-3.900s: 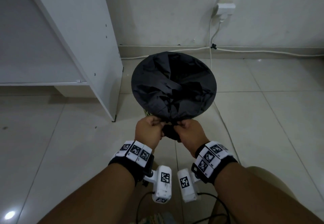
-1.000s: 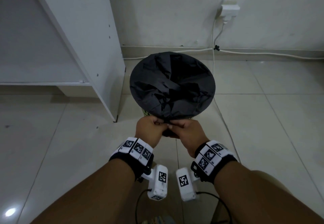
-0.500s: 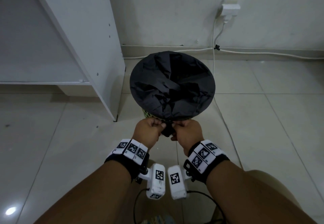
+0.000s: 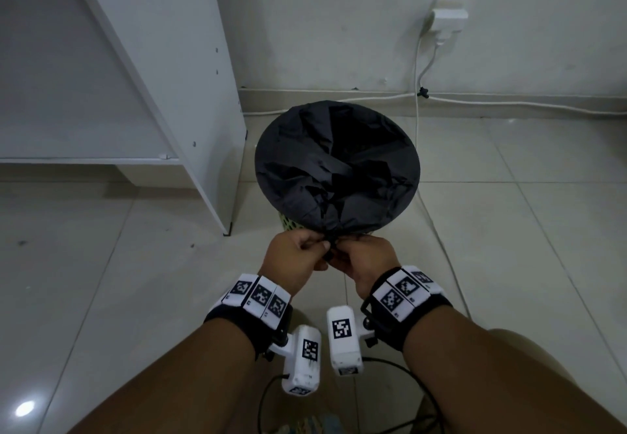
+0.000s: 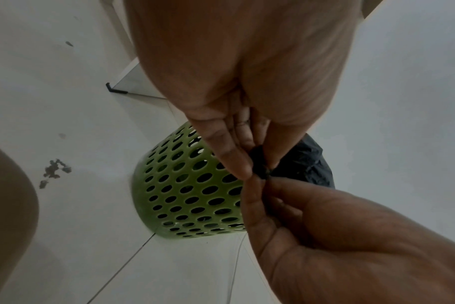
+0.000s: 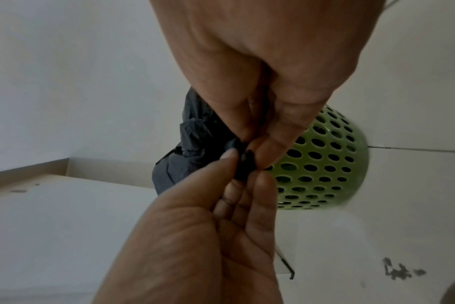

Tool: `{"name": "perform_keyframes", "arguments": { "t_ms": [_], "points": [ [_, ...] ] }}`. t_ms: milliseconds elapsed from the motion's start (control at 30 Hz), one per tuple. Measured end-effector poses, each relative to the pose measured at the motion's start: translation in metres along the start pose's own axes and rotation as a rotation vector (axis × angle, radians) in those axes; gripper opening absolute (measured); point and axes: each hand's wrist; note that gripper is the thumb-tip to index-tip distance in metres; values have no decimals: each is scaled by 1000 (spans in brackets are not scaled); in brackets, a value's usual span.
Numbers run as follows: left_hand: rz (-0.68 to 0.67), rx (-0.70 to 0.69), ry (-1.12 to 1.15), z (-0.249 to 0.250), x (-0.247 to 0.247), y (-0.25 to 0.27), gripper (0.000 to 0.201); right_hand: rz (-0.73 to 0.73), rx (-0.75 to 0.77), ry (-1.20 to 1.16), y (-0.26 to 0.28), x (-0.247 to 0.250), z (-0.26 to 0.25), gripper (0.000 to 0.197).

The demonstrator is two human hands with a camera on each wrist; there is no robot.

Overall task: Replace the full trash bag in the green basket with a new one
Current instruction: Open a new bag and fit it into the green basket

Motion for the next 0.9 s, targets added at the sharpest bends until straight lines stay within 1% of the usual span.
{"name": "perform_keyframes", "arguments": {
  "t_ms": [67,133,200,267,333,433,500,567,633,667,733,767,800,833,867,900],
  "points": [
    [13,39,43,3,1,0,19,4,16,11,-1,2,-1,7],
    [-13,48,86,4,2,0,22,-9,25,27,-2,4,-1,9],
    [-68,23,82,6,3,2,17,-62,24,65,0,6,-1,11],
    [-71,40,103,7,3,2,13,-94,40,146,2,9,-1,15],
    [-30,47,139,8,1,2,4,-83,55,268,3,11,-3,17],
    [41,49,110,11,-2,4,5,-82,-1,324,4,11,-5,21],
    [73,55,68,12,-2,5,7,-71,-22,363,6,9,-5,31],
    [92,42,17,11,0,3,7,-73,37,521,11,10,-11,35],
    [133,-3,-46,10,2,2,8,-66,170,729,16,14,-19,32],
    [167,-19,-58,9,4,2,9,-23,304,852,19,18,-25,34],
    [238,-29,-61,8,6,1,8,143,664,1090,22,26,-33,42],
    [267,-32,-53,7,7,0,7,232,842,1150,22,29,-38,37],
    [291,-41,-45,5,7,0,7,288,985,1189,23,31,-43,30],
    [309,-48,-42,4,9,0,7,330,1065,1258,22,33,-46,33],
    [324,-56,-41,2,11,-1,10,357,1081,1365,19,35,-49,45],
    [336,-55,-33,1,12,-2,13,360,1056,1485,16,37,-54,56]
  ]
}}
Point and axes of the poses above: each hand's wrist, its own y-axis away from the middle knuckle, its own x-axis out of the back of the hand, z = x × y, and after that the axes turned 5 degrees about -x, right-handed
